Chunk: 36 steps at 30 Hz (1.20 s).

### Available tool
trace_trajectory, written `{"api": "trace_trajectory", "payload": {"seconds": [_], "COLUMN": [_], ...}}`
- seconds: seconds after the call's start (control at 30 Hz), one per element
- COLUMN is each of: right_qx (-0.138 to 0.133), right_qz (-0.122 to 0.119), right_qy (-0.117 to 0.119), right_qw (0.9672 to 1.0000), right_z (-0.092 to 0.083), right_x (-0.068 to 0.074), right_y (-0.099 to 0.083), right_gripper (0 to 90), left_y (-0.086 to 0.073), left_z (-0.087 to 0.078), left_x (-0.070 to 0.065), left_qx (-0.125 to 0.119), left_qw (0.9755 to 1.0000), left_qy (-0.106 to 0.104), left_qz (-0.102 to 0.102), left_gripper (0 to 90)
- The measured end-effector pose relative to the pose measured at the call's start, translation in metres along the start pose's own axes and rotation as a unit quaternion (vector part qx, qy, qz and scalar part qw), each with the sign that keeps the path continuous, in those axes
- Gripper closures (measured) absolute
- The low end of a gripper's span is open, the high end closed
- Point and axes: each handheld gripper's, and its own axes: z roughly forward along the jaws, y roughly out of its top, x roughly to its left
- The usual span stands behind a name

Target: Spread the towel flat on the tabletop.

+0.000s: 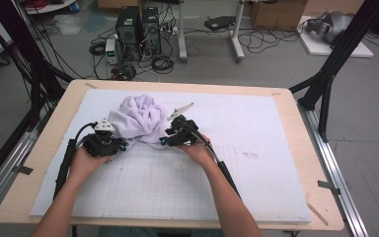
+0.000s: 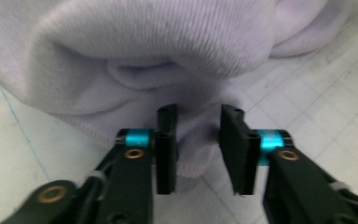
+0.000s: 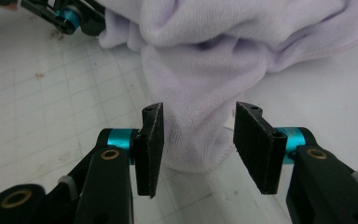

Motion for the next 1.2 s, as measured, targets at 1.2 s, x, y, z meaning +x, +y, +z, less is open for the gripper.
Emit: {"api": "trace_trajectory", "payload": {"seconds": [1.2], "right_qx": [-0.025], "right_qz": [-0.034], "right_qy": [0.037], "right_qw": [0.9984], "right_z": [-0.166], "right_x": [0.088], "right_y": [-0.126], "right_gripper": [84.4], "left_y": [-0.048], "left_z": [-0.105], "left_x": [-0.102], "left_qx": [-0.092], "left_qw": [0.9911], "left_qy": [-0.061], "left_qz": [0.074], "left_gripper": [86.4]}}
